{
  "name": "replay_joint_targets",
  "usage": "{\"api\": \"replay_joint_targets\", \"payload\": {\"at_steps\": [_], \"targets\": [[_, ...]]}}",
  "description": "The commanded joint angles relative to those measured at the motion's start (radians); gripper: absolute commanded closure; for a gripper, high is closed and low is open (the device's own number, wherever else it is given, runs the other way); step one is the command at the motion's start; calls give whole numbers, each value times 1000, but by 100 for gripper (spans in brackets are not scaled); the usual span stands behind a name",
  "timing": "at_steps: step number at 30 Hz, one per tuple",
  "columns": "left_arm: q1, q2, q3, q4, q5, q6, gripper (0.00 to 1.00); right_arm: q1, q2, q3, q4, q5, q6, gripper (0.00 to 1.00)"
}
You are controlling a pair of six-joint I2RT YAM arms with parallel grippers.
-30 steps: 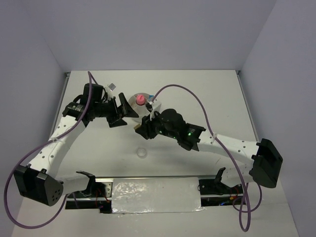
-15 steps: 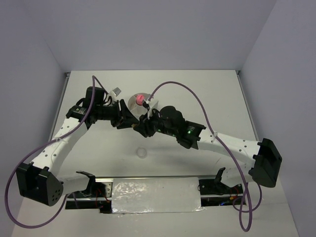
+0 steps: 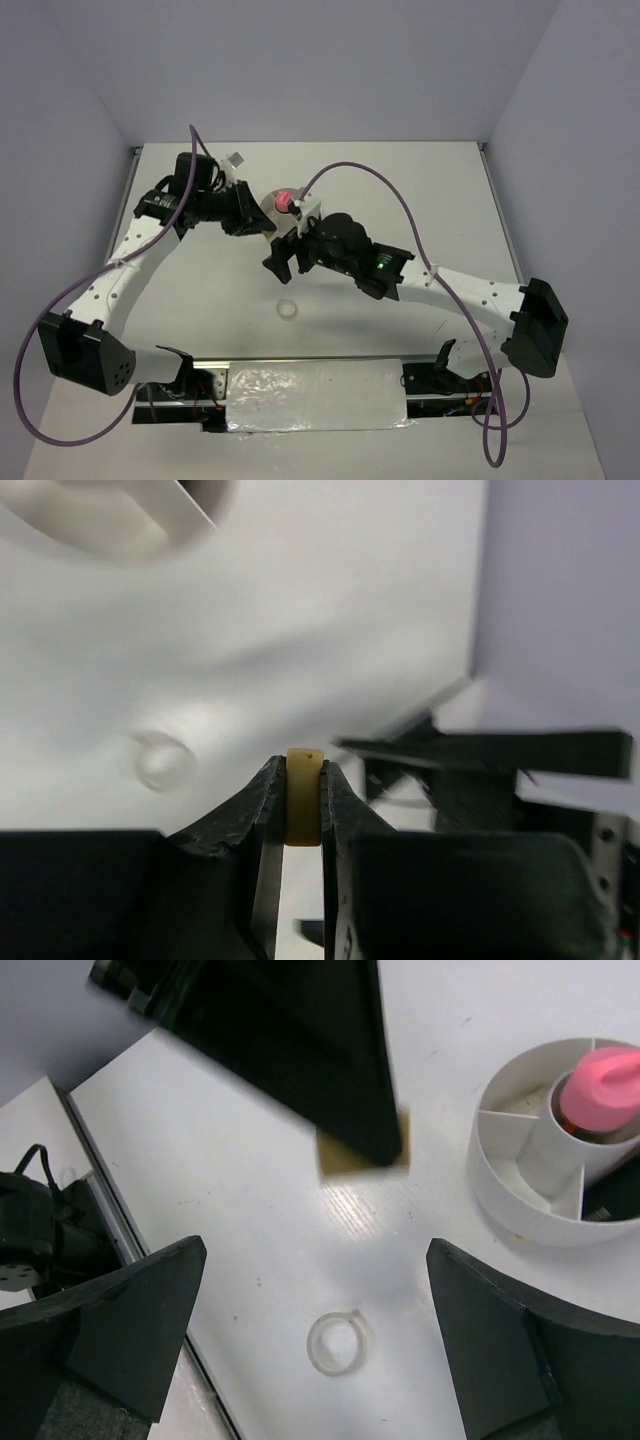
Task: Sort the stationery into containers
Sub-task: Place the stationery in the storage box.
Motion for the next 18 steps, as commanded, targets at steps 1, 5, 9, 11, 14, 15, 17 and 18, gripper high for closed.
{"api": "replay_joint_targets", "payload": {"at_steps": [1,5,9,11,14,15,17,18], "targets": [[3,51,92,-69,-345,147,100,-23,-108,-48,7,65,41,0],[18,166,36,136,-508,214,100,-37,-285,-154,-20,88,37,0],[29,296,71,270,-476,264,100,-42,-451,-194,-129,118,32,0],[34,373,115,288,-467,277,100,-44,-500,-220,-166,126,44,0],[35,438,225,287,-453,290,100,-47,-578,-245,-218,125,73,0],[37,447,241,290,-455,290,100,-44,-595,-251,-232,128,81,0],[37,482,272,276,-465,287,98,-47,-641,-271,-255,137,98,0],[38,491,299,262,-471,287,97,-44,-656,-275,-263,146,101,0]]}}
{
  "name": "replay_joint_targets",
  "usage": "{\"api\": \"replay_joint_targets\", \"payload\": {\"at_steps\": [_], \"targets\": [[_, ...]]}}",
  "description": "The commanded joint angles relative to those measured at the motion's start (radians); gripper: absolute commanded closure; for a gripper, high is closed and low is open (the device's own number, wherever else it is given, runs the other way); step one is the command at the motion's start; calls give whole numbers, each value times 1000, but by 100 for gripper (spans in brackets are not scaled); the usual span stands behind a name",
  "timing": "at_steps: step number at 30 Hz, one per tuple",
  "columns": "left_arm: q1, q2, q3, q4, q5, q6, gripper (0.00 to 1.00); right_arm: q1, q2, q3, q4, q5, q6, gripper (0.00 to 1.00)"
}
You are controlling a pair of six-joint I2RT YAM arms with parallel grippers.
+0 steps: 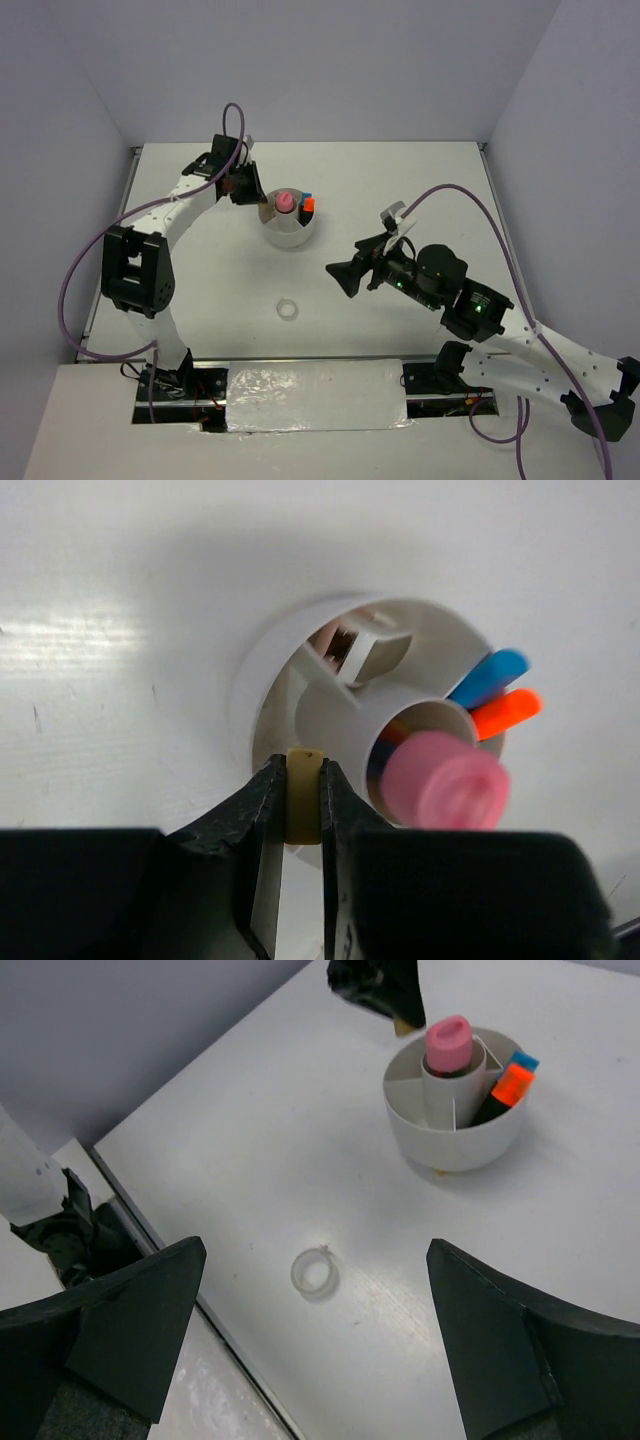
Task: Sort the stationery into containers
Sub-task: Place the stationery in the storage box, then pick up the stationery from the center of the board.
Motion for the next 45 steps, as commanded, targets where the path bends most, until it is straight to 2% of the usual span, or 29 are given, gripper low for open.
{"api": "replay_joint_targets", "payload": {"at_steps": [1,12,22,24,27,29,32,33,34,36,37,41,42,45], "targets": [[6,17,105,44,-17,34,96,-5,-56,-31,-73,41,35,0],[6,23,60,67,-5,20,78,-3,-46,24,-125,73,9,0],[7,-11,19,69,16,21,39,-3,39,41,-68,27,2,0],[7,-21,26,56,16,23,36,-3,57,39,-62,18,2,0],[9,-50,36,43,2,12,34,-3,129,26,-47,34,22,0],[12,-98,54,7,-45,-17,29,-7,257,38,-71,48,68,0],[12,-159,112,-167,-192,-92,18,1,478,113,-155,97,188,1],[12,-188,121,-216,-218,-104,10,4,526,155,-191,116,261,3],[12,-205,115,-276,-250,-120,8,9,613,177,-203,117,295,8],[12,-285,82,-307,-261,-129,7,29,693,240,-220,98,359,18],[12,-314,25,-307,-251,-131,7,39,768,265,-228,94,375,27],[12,-486,-116,-303,-223,-118,6,90,939,412,-280,94,418,34],[13,-507,-151,-315,-222,-115,6,105,968,435,-295,94,424,39],[15,-573,-211,-341,-199,-104,6,130,1039,484,-332,107,455,43]]}}
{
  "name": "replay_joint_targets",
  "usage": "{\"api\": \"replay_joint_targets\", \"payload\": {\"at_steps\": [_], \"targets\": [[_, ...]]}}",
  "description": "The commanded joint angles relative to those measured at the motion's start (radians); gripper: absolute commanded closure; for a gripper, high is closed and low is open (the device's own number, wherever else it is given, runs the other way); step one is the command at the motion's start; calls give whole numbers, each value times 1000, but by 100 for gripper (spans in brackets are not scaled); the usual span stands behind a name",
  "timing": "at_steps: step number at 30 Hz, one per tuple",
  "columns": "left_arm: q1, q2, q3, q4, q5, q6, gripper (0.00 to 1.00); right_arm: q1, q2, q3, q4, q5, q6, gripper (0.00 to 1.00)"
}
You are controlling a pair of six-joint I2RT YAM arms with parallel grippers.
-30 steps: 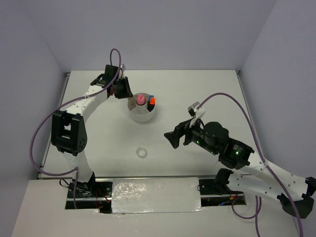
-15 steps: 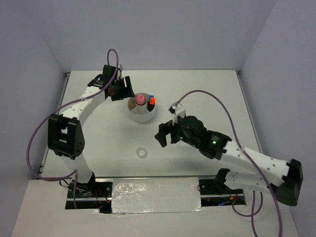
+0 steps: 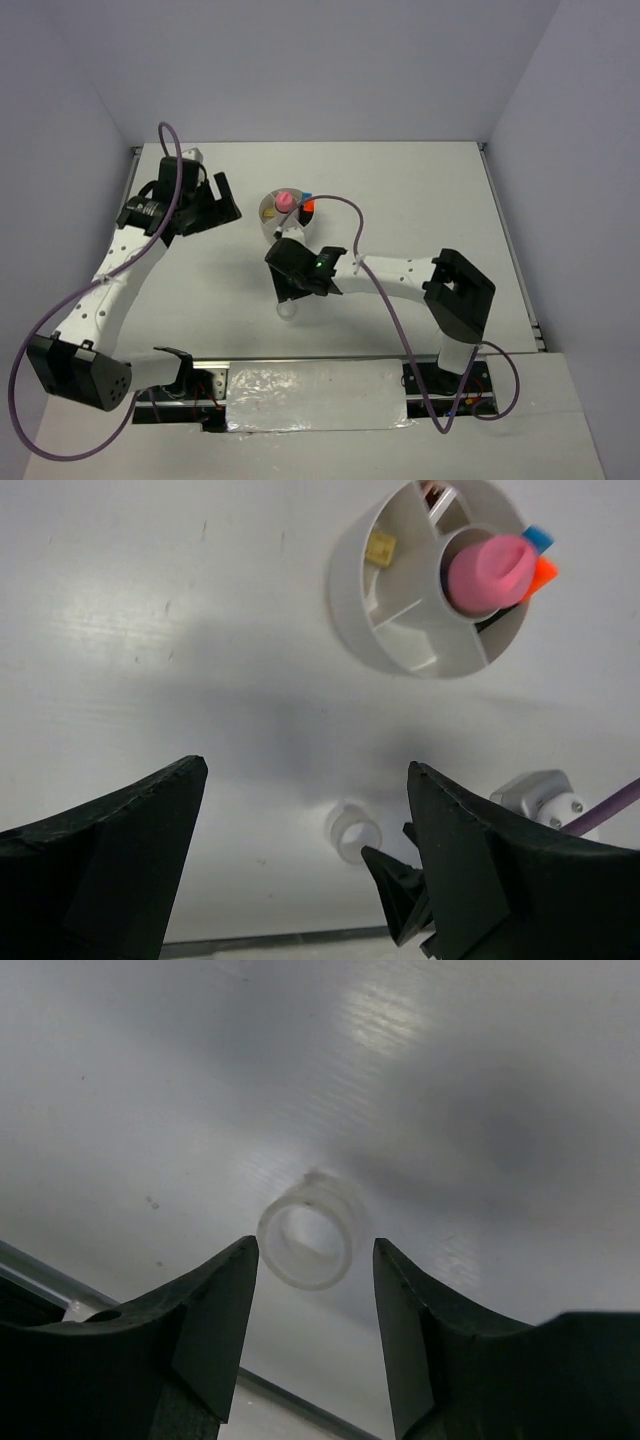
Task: Sort the stationery into containers
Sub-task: Pick up the stationery from the center of the board.
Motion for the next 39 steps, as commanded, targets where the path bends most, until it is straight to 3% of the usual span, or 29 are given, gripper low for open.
{"api": "replay_joint_targets", "payload": {"at_steps": [1,13,20,24,28,33,39], "targets": [[5,-44,-67,-53,13,6,6,36,43,77,-69,36,77,43],[6,-138,-198,-56,87,6,6,45,83,-37,-52,64,141,53],[5,-164,-234,-86,102,-32,5,52,129,-35,-14,17,141,74],[5,-183,-297,-68,192,-63,5,52,88,-8,-32,56,144,85],[0,-232,-394,58,382,-105,7,48,14,8,-47,96,176,100],[-8,-298,-520,263,606,-215,9,48,-89,38,-90,151,223,100],[-60,-324,-554,386,613,-306,11,48,-110,147,-201,236,259,100]]}}
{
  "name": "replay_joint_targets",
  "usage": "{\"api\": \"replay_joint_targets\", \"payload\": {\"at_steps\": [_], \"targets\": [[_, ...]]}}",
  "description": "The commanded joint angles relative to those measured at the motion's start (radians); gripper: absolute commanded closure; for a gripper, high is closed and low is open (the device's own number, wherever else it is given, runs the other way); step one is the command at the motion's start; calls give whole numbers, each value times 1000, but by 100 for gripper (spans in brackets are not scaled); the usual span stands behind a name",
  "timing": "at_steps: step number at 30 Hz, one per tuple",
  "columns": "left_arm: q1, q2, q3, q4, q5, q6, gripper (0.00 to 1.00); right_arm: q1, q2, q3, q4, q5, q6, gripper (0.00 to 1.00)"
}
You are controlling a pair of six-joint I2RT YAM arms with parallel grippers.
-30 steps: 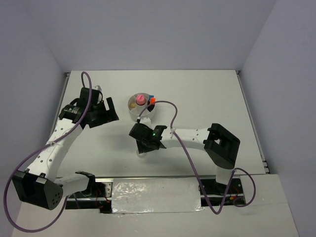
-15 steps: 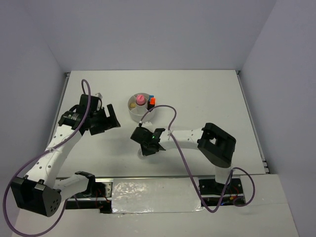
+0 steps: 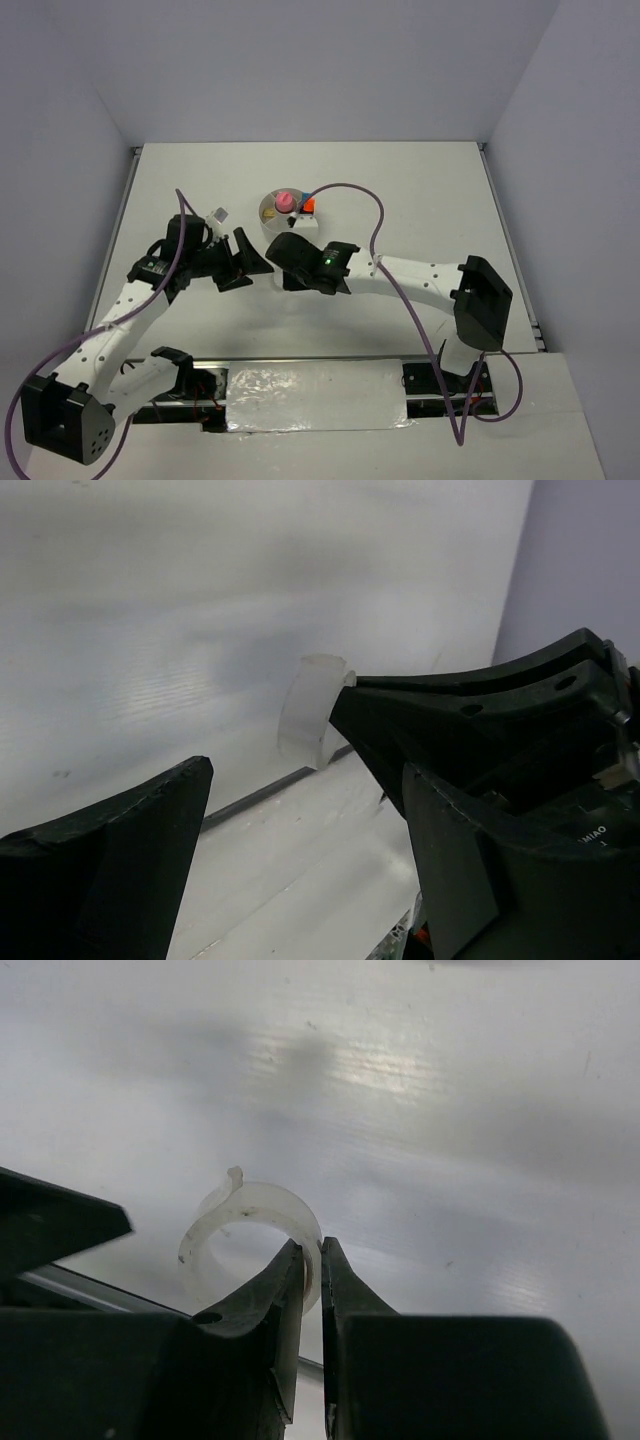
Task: Sort the stationery into containers
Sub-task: Pick up the stationery from the center of the board, then place the stationery in the storage box.
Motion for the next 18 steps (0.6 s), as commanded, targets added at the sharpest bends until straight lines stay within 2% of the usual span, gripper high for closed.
{"api": "replay_joint_targets", "payload": {"at_steps": [1,6,10,11,15,18], "targets": [[-32,-25,-2,162,55,-70,11,5,-31,82,-83,87,39,100],[-41,2,-21,210,41,-68,21,8,-49,103,-87,81,49,100],[-51,28,-24,230,38,-71,45,6,-69,109,-90,91,54,100],[-54,33,-24,234,41,-74,48,6,-74,111,-89,88,54,100],[-68,51,-24,248,45,-76,49,6,-80,119,-80,82,59,100],[-74,60,-18,254,49,-76,43,3,-82,128,-73,78,57,100]]}}
